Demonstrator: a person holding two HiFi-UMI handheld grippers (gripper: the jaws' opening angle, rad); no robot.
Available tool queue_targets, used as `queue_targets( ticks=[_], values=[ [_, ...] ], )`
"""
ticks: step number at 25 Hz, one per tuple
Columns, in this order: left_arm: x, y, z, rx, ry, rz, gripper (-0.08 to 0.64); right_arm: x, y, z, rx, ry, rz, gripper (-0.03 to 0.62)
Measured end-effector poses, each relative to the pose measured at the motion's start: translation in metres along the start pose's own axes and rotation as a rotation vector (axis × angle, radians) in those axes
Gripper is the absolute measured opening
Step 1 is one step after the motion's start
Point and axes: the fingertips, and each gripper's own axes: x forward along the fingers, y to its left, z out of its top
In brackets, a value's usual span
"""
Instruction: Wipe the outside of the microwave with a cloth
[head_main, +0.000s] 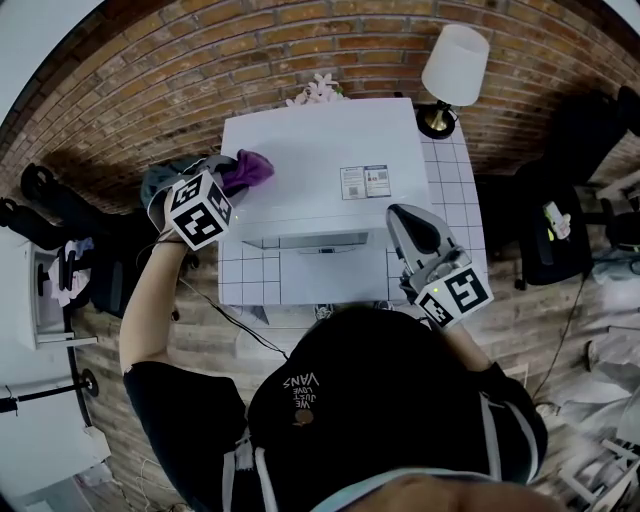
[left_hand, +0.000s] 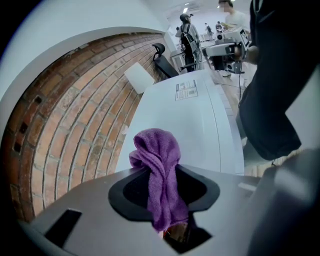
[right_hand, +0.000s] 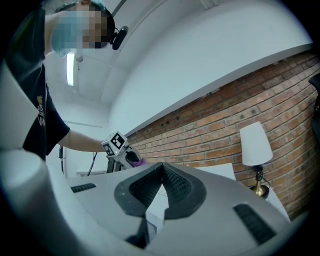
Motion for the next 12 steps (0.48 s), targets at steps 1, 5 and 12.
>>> queue_targets(
  ticks=[1, 5, 12],
  values=[
    [0.001, -0.002, 0.014, 0.023, -0.018, -0.003, 0.143, -0.004, -0.004, 0.0, 0.001, 0.0, -0.009, -0.002],
    [0.01, -0.015, 0.076, 0.13, -0.083, -0.031, 0.143, -0.02, -0.02, 0.001, 0.006, -0.005, -0.043, -0.002],
    [0.016, -0.053, 0.192, 0.286, -0.22, -0.105, 0.143, -0.056, -0.052, 0.003, 0.016, -0.01, -0.108, -0.002]
  ],
)
